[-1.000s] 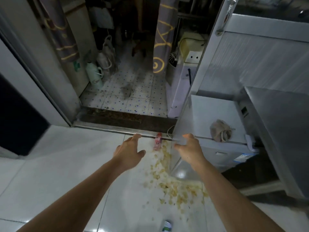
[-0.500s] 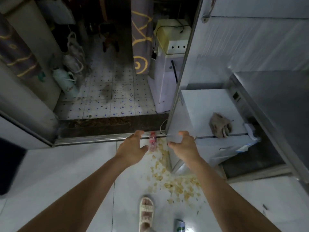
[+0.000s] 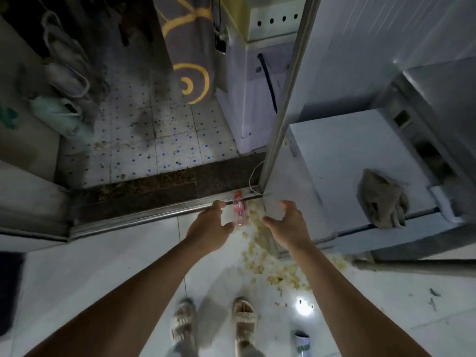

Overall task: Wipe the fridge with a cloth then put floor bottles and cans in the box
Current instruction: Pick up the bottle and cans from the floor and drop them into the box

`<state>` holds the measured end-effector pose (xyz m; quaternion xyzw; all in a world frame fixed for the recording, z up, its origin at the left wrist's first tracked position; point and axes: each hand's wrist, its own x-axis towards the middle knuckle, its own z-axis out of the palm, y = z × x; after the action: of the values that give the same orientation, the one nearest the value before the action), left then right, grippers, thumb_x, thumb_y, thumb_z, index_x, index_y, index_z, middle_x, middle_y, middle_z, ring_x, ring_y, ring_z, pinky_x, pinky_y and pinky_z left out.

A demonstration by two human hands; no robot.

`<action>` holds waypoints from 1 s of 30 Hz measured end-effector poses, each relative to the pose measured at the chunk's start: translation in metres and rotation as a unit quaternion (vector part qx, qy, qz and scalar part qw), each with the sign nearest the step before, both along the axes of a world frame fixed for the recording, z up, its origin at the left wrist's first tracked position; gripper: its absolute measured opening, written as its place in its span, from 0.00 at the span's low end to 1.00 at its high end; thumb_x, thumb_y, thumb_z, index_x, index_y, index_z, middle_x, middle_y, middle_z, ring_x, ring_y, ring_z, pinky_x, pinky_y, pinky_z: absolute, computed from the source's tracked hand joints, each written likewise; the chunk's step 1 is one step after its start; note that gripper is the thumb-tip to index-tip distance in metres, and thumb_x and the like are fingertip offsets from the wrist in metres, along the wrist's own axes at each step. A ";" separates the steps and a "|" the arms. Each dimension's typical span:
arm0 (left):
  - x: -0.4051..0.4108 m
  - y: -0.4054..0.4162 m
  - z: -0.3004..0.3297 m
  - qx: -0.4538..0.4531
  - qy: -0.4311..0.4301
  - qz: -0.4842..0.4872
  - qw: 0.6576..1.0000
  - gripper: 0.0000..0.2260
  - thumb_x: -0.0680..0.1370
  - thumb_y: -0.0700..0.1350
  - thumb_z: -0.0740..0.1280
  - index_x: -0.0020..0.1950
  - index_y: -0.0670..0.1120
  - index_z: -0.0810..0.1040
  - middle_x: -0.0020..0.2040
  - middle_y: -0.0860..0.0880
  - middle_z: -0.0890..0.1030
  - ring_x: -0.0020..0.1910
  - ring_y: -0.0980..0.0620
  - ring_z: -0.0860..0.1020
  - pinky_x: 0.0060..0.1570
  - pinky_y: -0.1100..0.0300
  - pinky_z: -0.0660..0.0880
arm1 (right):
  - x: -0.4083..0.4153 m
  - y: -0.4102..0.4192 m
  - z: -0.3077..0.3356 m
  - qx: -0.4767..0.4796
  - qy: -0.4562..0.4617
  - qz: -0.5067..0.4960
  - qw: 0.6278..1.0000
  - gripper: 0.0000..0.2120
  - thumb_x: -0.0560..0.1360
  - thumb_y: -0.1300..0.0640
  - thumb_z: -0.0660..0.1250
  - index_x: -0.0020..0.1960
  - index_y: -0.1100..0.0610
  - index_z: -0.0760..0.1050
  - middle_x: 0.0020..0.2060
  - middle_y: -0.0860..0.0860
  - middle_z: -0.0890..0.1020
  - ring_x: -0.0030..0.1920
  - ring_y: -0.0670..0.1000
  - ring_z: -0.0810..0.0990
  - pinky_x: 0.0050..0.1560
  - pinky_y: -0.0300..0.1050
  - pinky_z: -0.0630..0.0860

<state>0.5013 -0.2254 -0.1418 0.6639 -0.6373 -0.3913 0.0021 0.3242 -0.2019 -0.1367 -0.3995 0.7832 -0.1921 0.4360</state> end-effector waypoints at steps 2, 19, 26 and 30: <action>0.005 -0.017 -0.024 0.016 0.009 -0.001 1.000 0.23 0.76 0.50 0.66 0.68 0.49 0.64 0.67 0.48 0.72 0.64 0.47 0.71 0.61 0.49 0.71 | 0.007 -0.012 -0.020 0.014 0.009 -0.010 1.000 0.31 0.71 0.52 0.71 0.70 0.57 0.63 0.65 0.58 0.71 0.64 0.57 0.71 0.57 0.43 0.68; 0.031 -0.128 -0.313 0.119 -0.002 -0.083 0.989 0.26 0.76 0.49 0.66 0.70 0.46 0.61 0.67 0.43 0.72 0.64 0.44 0.72 0.60 0.47 0.72 | 0.076 -0.065 -0.285 0.092 0.023 -0.156 0.983 0.30 0.72 0.53 0.69 0.70 0.55 0.62 0.65 0.56 0.72 0.64 0.57 0.72 0.61 0.47 0.71; -0.008 -0.134 -0.464 0.113 -0.003 -0.050 0.992 0.29 0.75 0.52 0.67 0.71 0.46 0.59 0.67 0.42 0.72 0.62 0.42 0.73 0.55 0.52 0.74 | 0.062 -0.066 -0.424 0.071 0.041 -0.140 0.987 0.31 0.72 0.56 0.69 0.71 0.57 0.59 0.66 0.58 0.71 0.63 0.58 0.73 0.51 0.41 0.67; -0.034 -0.138 -0.545 0.093 0.002 -0.001 0.996 0.31 0.73 0.55 0.69 0.70 0.46 0.59 0.64 0.43 0.75 0.57 0.42 0.76 0.43 0.57 0.71 | 0.048 -0.059 -0.492 0.060 0.050 -0.126 0.989 0.32 0.72 0.56 0.69 0.72 0.58 0.59 0.66 0.57 0.70 0.65 0.56 0.71 0.54 0.39 0.66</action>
<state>0.4678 -0.3633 -0.6872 0.6597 -0.5991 -0.4500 -0.0586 0.3719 -0.2609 -0.6284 -0.2795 0.8584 -0.1779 0.3916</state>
